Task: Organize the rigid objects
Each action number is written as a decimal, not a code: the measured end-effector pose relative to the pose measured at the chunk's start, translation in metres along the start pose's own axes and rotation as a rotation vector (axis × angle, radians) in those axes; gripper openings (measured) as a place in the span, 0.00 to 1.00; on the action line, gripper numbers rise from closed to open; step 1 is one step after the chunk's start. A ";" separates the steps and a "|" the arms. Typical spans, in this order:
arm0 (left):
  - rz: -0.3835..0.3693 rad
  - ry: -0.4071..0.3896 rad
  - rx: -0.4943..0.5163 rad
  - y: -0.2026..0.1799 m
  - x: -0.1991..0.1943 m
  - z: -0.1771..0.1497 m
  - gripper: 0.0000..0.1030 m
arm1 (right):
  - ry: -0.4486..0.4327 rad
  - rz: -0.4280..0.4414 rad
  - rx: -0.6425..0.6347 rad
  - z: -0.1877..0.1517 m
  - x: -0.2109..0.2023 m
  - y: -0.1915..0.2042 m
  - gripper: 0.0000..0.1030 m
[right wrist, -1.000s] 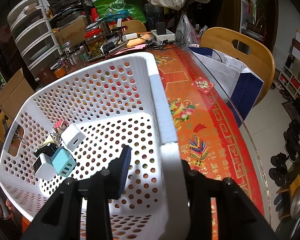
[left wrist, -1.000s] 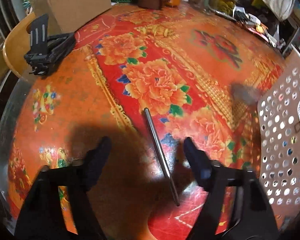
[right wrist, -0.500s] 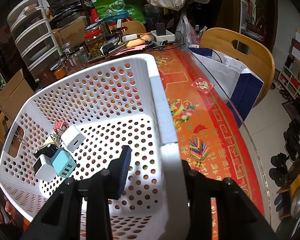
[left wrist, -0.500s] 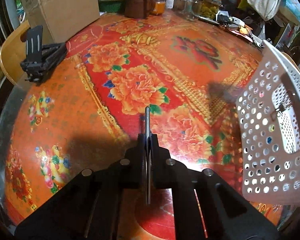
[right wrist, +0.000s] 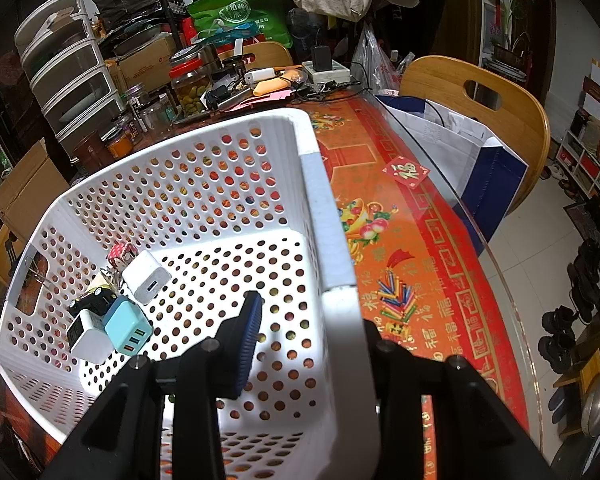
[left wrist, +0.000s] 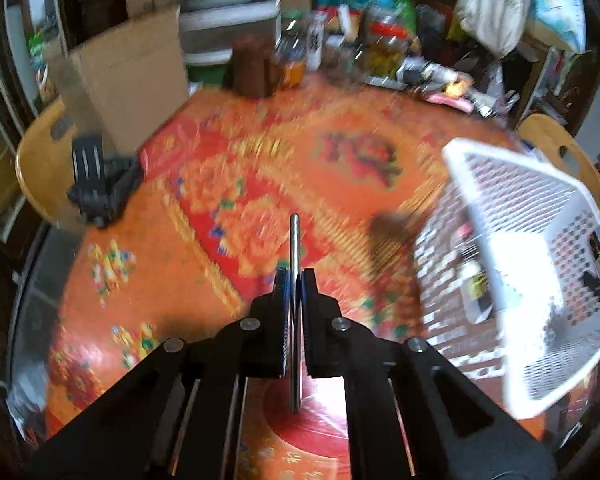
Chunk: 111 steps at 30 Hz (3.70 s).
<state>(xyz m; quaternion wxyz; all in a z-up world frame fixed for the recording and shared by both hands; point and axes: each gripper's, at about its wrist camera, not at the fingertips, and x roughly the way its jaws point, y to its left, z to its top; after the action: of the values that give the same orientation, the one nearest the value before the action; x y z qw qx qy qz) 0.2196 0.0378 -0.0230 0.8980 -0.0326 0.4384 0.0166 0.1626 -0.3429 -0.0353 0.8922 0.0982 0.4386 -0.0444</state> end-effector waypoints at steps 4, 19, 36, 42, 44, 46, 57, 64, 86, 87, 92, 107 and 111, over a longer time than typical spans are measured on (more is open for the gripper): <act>-0.029 -0.062 0.061 -0.029 -0.038 0.024 0.05 | -0.002 0.003 0.001 0.001 0.000 0.001 0.35; -0.081 0.154 0.406 -0.192 0.014 0.036 0.05 | 0.001 0.010 0.000 0.001 0.002 0.001 0.35; 0.005 0.346 0.475 -0.206 0.083 0.032 0.06 | -0.003 0.022 -0.006 0.001 0.002 0.001 0.35; -0.039 0.285 0.464 -0.203 0.070 0.031 0.26 | -0.003 0.018 -0.007 0.000 0.002 0.001 0.36; -0.094 0.257 0.466 -0.205 0.059 0.027 0.49 | -0.003 0.010 -0.009 0.000 0.002 0.002 0.41; -0.104 0.203 0.466 -0.204 0.045 0.025 0.89 | 0.000 0.006 -0.012 0.000 0.002 0.002 0.43; -0.175 0.008 0.326 -0.177 -0.009 0.030 1.00 | 0.002 -0.047 -0.008 -0.002 -0.001 0.003 0.95; -0.167 -0.179 0.334 -0.150 -0.075 0.002 1.00 | -0.144 -0.091 -0.045 -0.020 -0.070 0.024 1.00; -0.136 -0.676 0.182 -0.035 -0.344 -0.216 1.00 | -0.582 -0.077 -0.153 -0.196 -0.320 0.105 1.00; -0.141 -0.670 0.185 -0.035 -0.345 -0.216 1.00 | -0.581 -0.077 -0.143 -0.197 -0.322 0.104 1.00; -0.129 -0.609 0.231 -0.051 -0.331 -0.215 1.00 | -0.563 -0.062 -0.108 -0.197 -0.315 0.093 1.00; -0.149 -0.484 0.216 -0.068 -0.262 -0.192 1.00 | -0.478 -0.042 -0.140 -0.187 -0.276 0.098 1.00; -0.147 -0.496 0.227 -0.070 -0.264 -0.195 1.00 | -0.472 -0.042 -0.136 -0.186 -0.274 0.097 1.00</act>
<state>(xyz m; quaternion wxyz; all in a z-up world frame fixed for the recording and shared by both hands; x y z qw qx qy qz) -0.0918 -0.0461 0.0687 0.9746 0.0413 0.2007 -0.0903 -0.1327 -0.2097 0.0835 0.9733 0.0155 0.2221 -0.0552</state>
